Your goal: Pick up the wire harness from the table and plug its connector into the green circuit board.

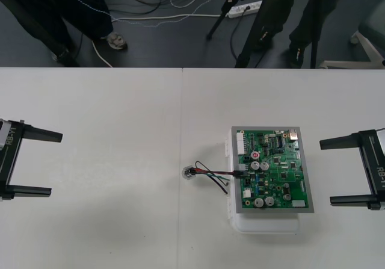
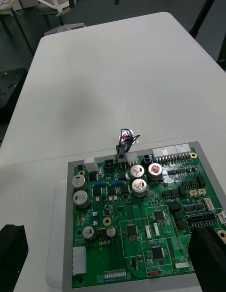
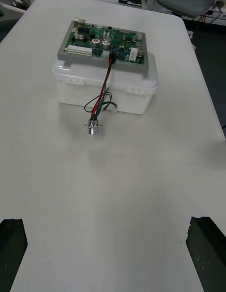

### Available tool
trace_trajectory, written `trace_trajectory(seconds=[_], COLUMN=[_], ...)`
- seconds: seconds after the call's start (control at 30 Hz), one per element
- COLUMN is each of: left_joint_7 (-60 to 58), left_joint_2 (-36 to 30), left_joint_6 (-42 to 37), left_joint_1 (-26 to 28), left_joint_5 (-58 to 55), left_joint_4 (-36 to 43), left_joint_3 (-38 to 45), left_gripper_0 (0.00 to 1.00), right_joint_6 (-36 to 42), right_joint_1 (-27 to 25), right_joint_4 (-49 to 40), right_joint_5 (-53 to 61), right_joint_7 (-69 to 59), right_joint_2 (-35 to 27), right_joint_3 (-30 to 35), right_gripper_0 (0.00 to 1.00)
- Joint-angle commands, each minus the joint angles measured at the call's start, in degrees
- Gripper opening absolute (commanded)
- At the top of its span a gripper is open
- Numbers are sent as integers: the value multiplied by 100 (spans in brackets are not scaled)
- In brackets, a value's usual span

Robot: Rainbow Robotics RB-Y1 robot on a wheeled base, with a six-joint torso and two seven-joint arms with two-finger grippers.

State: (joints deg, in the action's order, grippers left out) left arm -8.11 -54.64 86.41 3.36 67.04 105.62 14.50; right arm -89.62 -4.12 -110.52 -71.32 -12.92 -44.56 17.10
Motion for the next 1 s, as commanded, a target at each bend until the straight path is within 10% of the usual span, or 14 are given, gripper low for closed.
trace_trajectory(seconds=[0.03, 1.0], left_joint_7=[494, 494], left_joint_2=[94, 94], left_joint_6=[359, 359], left_joint_1=[-213, -213], left_joint_5=[28, 28], left_joint_4=[91, 91], left_joint_3=[124, 124], left_gripper_0=[100, 100], right_joint_6=[-38, -38], right_joint_1=[219, 166], right_joint_4=[-4, -57], right_joint_5=[-110, -5], right_joint_7=[299, 352], right_joint_2=[53, 53], right_joint_3=[-180, -312], right_gripper_0=[100, 100])
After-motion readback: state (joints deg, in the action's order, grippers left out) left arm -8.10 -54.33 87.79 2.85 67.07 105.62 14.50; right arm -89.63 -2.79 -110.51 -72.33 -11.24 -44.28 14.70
